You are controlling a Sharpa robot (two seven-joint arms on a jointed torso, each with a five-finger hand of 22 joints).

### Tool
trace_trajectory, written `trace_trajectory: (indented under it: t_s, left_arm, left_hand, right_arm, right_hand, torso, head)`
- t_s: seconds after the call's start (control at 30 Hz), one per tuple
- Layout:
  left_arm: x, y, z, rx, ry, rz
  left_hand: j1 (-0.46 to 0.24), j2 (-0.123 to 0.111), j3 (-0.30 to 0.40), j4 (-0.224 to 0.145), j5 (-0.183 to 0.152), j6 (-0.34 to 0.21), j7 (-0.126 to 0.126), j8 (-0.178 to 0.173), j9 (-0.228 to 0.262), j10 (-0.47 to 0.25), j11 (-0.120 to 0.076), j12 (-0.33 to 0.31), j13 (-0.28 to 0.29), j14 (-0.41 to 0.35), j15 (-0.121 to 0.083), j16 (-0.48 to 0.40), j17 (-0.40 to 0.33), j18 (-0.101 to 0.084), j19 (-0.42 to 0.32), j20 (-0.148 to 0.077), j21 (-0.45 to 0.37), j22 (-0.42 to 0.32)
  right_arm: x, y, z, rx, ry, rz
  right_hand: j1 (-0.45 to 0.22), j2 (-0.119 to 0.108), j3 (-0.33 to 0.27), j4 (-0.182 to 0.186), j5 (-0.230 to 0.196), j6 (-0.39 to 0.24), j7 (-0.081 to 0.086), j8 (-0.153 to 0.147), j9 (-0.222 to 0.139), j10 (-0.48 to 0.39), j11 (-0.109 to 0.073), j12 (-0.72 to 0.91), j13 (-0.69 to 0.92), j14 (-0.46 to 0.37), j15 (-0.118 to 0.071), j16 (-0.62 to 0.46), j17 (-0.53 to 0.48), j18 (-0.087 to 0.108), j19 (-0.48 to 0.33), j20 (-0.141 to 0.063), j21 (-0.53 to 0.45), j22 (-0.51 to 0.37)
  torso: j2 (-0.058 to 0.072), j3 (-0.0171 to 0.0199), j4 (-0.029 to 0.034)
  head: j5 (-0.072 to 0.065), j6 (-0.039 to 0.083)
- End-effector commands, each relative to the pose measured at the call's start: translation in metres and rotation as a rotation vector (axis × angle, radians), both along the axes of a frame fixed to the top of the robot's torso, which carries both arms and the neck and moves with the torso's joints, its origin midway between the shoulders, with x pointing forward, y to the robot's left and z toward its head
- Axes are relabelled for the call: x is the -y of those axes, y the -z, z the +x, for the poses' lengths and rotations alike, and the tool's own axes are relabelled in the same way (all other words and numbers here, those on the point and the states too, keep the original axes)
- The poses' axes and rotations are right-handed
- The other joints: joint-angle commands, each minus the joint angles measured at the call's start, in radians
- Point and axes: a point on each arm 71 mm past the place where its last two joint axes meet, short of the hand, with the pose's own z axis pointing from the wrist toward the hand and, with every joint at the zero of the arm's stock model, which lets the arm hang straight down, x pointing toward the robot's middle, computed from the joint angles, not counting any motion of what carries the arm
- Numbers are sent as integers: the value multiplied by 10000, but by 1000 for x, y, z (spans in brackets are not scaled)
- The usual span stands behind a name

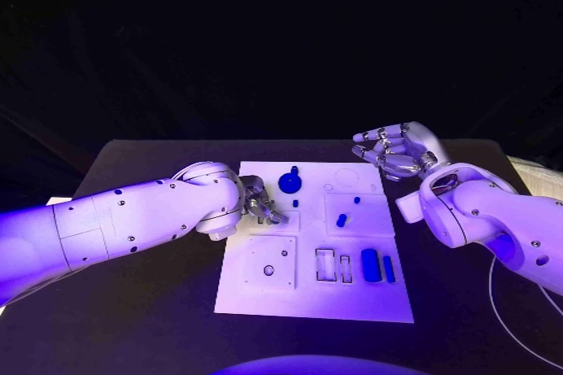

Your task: Assemble the parts on the task board

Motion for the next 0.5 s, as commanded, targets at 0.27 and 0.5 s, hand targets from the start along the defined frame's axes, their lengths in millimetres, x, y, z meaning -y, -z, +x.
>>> trace_trajectory:
  t_s: [0.27,0.5]
  left_arm:
    - [-1,0,-1,-94,87,113]
    - [-2,-1,0,-35,-49,-57]
  left_hand:
    - [-30,200,-180,103,20,20,22,57,-30,65,-45,66,11,1016,-72,31,2627,-161,612,-77,60,1857]
    - [-37,216,-209,123,21,19,22,61,-34,67,-44,71,15,1016,-72,31,2627,-160,609,-77,55,1853]
  right_arm:
    - [-1,0,0,43,-129,-28]
    - [-1,1,0,29,-135,-27]
  right_hand:
    - [-131,-6,34,35,-50,-72,30,-3,4,-66,-21,-35,-25,199,51,-46,-7,69,-75,-28,-67,-26]
    - [-131,-6,34,35,-50,-72,30,-3,4,-66,-21,-35,-25,199,51,-46,-7,69,-75,-28,-67,-26]
  torso:
    - [3,-2,6]
    - [6,-6,-3]
  head:
    - [-12,15]
    - [-8,22]
